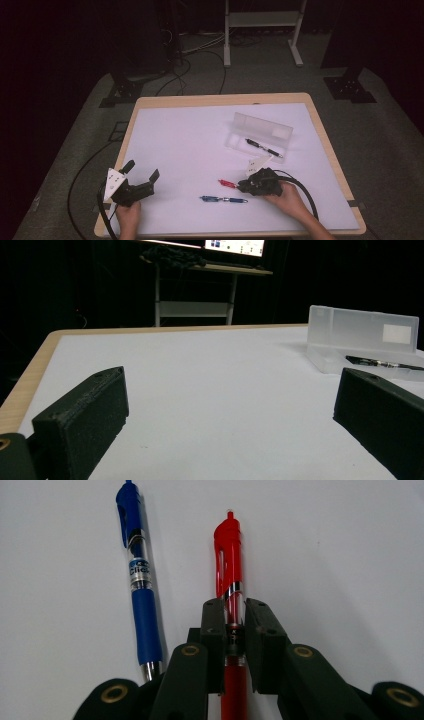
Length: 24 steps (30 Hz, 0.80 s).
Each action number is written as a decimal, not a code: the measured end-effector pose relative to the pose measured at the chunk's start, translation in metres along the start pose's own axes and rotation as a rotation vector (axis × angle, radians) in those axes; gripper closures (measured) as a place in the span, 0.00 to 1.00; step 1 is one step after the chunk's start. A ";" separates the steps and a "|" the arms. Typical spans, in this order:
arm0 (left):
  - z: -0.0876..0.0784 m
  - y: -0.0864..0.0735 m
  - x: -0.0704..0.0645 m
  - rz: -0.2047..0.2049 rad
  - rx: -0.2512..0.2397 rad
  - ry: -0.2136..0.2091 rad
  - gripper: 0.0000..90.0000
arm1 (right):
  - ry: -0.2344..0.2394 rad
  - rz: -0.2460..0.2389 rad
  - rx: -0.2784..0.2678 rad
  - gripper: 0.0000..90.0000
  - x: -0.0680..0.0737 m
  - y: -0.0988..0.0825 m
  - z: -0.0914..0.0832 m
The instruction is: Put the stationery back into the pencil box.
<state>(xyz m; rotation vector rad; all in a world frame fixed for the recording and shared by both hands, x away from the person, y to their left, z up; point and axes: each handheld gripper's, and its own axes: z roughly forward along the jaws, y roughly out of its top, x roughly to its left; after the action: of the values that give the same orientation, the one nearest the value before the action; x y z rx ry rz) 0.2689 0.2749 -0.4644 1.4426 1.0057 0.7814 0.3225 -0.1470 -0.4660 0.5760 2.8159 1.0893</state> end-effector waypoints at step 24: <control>0.000 0.000 -0.001 0.004 0.000 0.003 0.00 | -0.057 0.020 -0.117 0.87 -0.024 0.010 -0.049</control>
<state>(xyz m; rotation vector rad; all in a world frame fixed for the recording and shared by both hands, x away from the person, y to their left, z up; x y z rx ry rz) 0.2689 0.2737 -0.4644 1.4443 1.0052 0.7863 0.3383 -0.1807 -0.4246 0.6154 2.6816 1.2117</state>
